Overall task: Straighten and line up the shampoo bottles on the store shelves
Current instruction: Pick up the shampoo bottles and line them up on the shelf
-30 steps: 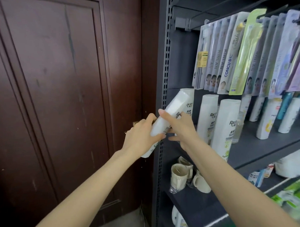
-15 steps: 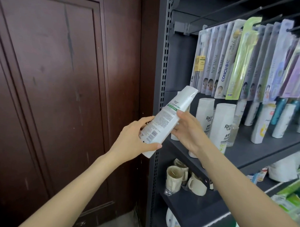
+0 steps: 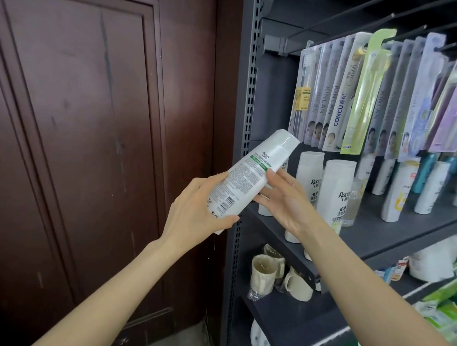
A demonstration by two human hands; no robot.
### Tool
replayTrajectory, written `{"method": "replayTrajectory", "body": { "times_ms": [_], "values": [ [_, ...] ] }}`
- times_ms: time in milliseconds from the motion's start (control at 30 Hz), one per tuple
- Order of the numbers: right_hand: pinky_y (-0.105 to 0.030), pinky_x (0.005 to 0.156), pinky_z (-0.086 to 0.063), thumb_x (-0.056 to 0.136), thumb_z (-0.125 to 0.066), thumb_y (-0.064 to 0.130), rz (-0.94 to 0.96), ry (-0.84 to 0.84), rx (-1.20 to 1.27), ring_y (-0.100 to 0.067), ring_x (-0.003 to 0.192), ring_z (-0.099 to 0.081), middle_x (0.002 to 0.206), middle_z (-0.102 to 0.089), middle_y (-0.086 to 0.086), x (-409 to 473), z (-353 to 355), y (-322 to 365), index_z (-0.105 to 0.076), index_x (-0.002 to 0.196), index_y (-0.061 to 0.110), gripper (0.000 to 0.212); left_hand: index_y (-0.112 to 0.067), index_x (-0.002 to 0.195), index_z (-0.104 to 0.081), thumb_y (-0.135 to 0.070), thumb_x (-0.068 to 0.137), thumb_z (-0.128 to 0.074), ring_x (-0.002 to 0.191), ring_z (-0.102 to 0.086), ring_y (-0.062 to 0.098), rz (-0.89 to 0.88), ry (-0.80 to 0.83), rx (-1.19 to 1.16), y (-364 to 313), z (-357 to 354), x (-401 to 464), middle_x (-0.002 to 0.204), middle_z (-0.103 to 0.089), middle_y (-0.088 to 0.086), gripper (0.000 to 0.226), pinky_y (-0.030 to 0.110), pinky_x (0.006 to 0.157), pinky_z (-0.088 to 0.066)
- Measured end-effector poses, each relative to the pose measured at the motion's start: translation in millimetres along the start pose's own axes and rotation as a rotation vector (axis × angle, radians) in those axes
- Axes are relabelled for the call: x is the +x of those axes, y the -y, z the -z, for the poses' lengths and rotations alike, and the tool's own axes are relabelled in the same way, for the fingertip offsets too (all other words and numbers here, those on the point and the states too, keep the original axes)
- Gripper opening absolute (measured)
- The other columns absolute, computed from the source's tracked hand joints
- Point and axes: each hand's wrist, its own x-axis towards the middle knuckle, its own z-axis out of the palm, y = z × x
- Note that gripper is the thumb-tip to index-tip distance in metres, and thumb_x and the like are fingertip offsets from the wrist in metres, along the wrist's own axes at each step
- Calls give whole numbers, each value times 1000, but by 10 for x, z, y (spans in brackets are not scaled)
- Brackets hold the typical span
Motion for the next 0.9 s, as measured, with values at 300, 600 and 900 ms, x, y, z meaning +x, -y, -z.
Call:
{"method": "replayTrajectory", "body": {
  "times_ms": [300, 600, 900],
  "values": [
    [-41, 84, -55, 77, -65, 39, -99, 18, -67, -22, 117, -59, 127, -61, -10, 77, 37, 57, -56, 126, 14, 56, -31, 130, -49, -16, 76, -74, 97, -60, 5, 181, 243, -571, -53, -44, 123, 110, -62, -6, 61, 11, 73, -49],
    [-35, 64, -59, 80, -73, 24, 46, -264, -519, -15, 91, -70, 100, -71, -2, 54, -97, 166, -64, 114, 11, 38, -23, 123, -56, -21, 81, -70, 96, -64, 6, 95, 268, -430, -168, -122, 357, 110, -65, -8, 44, 21, 80, -53],
    [-37, 68, -60, 73, -80, 28, 49, -402, -717, -18, 87, -69, 96, -71, -4, 171, -93, 299, -67, 108, 15, 39, -26, 129, -44, -22, 79, -72, 82, -60, -1, -21, 113, -351, -431, -196, 725, 103, -56, -17, 58, 11, 64, -47]
  ]
}}
